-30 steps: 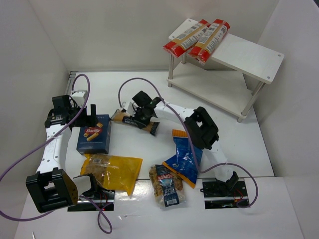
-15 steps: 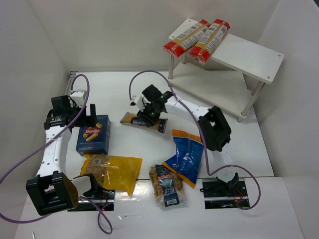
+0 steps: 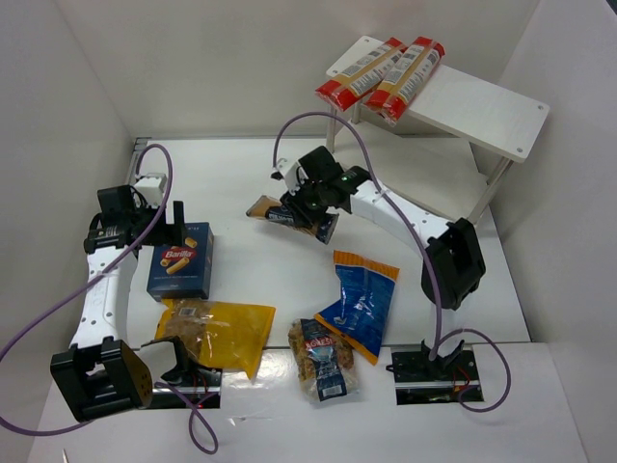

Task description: Place and organize the pasta boxes and bags onto the shelf

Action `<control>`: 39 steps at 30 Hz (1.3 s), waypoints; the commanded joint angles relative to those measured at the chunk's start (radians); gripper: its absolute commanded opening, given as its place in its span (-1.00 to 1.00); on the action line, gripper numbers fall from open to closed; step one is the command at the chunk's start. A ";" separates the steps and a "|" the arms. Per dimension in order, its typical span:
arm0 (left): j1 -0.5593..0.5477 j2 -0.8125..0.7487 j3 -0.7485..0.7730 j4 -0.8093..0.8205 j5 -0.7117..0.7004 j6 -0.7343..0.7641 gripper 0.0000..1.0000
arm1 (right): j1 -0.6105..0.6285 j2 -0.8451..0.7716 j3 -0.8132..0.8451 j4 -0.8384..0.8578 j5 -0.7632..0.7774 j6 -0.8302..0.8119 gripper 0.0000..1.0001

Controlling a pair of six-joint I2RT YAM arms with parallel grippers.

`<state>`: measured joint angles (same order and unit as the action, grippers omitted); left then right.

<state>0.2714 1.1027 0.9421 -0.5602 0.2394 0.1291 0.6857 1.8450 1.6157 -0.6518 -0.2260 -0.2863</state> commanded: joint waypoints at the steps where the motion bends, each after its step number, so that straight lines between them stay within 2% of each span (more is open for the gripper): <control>1: -0.005 -0.020 0.009 0.016 0.000 0.004 0.98 | 0.002 -0.138 0.018 0.124 -0.003 0.030 -1.00; 14: -0.005 -0.010 0.000 0.025 -0.038 -0.005 0.98 | 0.057 -0.338 0.220 0.069 0.096 0.006 -1.00; 20: -0.005 -0.001 0.000 0.034 -0.048 -0.005 0.98 | 0.057 -0.409 0.233 0.116 0.162 -0.014 -1.00; 33: -0.005 0.026 0.000 0.034 -0.057 -0.005 0.98 | 0.057 -0.460 0.322 0.188 0.514 -0.004 -1.00; 39: -0.005 0.026 0.000 0.034 -0.057 -0.005 0.98 | 0.048 -0.501 0.352 0.218 0.573 -0.004 -1.00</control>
<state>0.2710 1.1267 0.9421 -0.5526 0.1833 0.1280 0.7391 1.4540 1.8633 -0.6712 0.2653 -0.2863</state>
